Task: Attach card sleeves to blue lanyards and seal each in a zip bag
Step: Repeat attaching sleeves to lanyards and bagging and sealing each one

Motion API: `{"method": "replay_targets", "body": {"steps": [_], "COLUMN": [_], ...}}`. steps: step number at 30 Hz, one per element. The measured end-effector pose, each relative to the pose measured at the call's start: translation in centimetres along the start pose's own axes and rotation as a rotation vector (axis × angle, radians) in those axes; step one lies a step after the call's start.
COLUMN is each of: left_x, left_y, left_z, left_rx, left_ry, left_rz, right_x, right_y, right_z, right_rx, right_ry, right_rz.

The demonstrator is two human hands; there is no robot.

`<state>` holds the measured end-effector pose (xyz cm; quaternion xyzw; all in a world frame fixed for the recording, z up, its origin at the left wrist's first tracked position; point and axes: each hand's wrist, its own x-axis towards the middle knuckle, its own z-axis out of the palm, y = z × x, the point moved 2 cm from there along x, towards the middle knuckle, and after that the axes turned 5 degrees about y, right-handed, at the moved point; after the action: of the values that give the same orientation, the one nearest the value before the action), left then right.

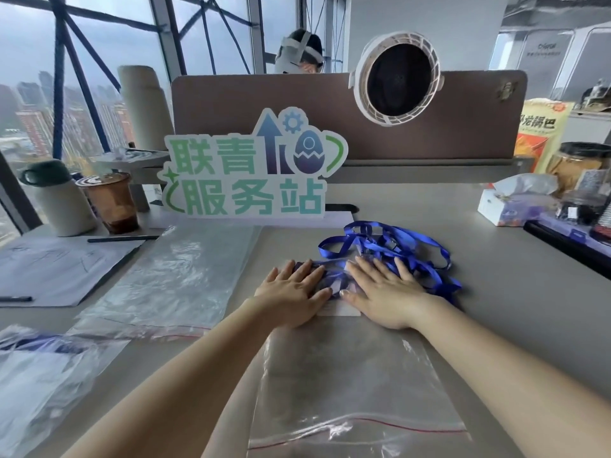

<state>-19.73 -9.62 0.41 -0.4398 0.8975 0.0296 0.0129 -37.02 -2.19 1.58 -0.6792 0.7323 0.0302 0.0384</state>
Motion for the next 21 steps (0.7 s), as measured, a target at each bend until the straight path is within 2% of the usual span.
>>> {"method": "replay_targets", "body": {"steps": [4, 9, 14, 17, 19, 21], "left_x": [0.1, -1.3, -4.1, -4.3, -4.4, -5.2], "left_y": [0.2, 0.6, 1.2, 1.2, 1.3, 1.5], "left_z": [-0.8, -2.2, -0.1, 0.1, -0.5, -1.6], "left_rx": [0.010, -0.150, -0.075, -0.058, -0.032, -0.074], "left_ry": [-0.014, 0.085, 0.001, 0.012, 0.069, 0.202], "left_rz": [-0.008, 0.004, 0.068, 0.054, 0.075, 0.103], "right_x": [0.0, -1.1, -3.6, -3.6, -4.1, -5.0], "right_y": [0.0, -0.1, -1.0, -1.0, -1.0, -1.1], "right_z": [-0.6, -2.3, 0.3, 0.6, 0.0, -1.0], "right_rx": [0.007, 0.096, 0.023, 0.026, 0.048, 0.082], "right_ry": [-0.034, 0.066, -0.022, -0.005, 0.027, 0.079], "right_rz": [0.005, -0.011, -0.058, -0.048, -0.059, -0.089]}}
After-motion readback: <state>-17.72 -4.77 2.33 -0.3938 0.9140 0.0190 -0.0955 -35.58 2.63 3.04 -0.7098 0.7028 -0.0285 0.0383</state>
